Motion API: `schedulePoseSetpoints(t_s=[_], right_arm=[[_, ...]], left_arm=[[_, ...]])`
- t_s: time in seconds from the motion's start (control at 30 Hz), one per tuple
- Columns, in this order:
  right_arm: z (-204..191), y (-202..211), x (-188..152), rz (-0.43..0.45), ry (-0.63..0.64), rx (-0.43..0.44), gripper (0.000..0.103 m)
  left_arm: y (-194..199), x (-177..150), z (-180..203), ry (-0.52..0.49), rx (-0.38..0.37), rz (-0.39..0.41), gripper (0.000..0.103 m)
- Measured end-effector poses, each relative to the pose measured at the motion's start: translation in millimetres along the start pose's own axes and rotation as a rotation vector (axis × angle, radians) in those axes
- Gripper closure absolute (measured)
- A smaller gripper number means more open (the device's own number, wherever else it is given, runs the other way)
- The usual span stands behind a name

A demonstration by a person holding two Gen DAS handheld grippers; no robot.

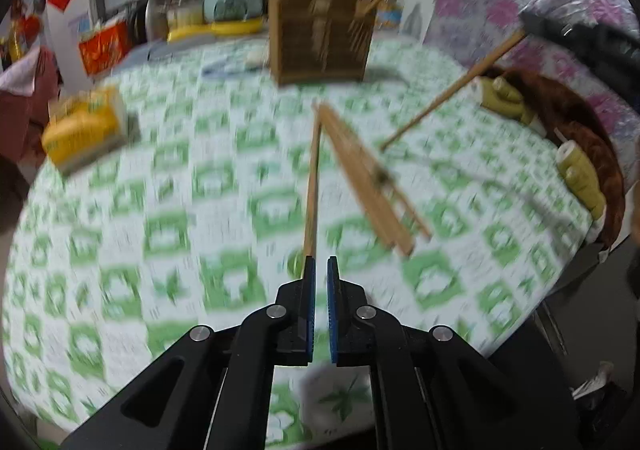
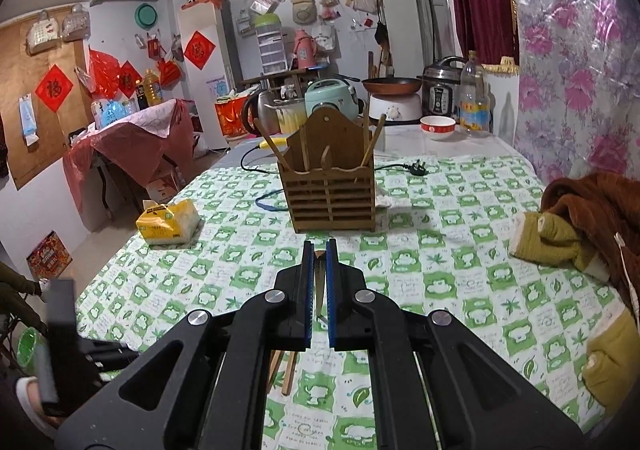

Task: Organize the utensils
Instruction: 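Lift both held chopsticks and carry them over the wooden holder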

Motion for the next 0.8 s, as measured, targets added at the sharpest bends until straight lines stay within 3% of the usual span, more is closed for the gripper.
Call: schedulePoseSetpoints(t_s=[0.07, 0.2, 0.27, 0.47, 0.6, 0.8], right_arm=[[1.6, 1.4, -4.5, -0.004, -0.008, 0.003, 0.097], [1.5, 5.0, -11.3, -0.010, -0.009, 0.000, 0.097], [2.0, 6.2, -13.9, -0.012, -0.012, -0.001, 0.096], [3.1, 6.5, -14.8, -0.013, -0.016, -0.001, 0.097], [3.1, 6.4, -14.8, -0.013, -0.016, -0.001, 0.097], [3.5, 9.1, -15.4, -0.008, -0.020, -0.004, 0.097]], left_arm=[[-5.5, -6.1, -3.1, 0.016, -0.001, -0.010, 0.096], [-10.4, -11.1, -4.6, 0.019, 0.008, -0.012, 0.071], [-14.4, -13.9, -4.3, 0.017, 0.003, -0.021, 0.071], [-23.9, -15.6, -2.6, -0.032, 0.068, -0.004, 0.074], [-23.8, -13.8, 0.1, -0.046, 0.045, -0.009, 0.097], [-8.7, -4.6, 0.7, -0.053, 0.069, -0.003, 0.097]])
Point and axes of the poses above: each gripper's, at about its wrist camera, not at the fingertips, and y roughly against the way its jaws point, z to its right, x to its top, the point moved 8 cm from there along -y, roughly the way its jaws point, and after that the axes turned 12 degrees about -z, right-handed, at the moved point
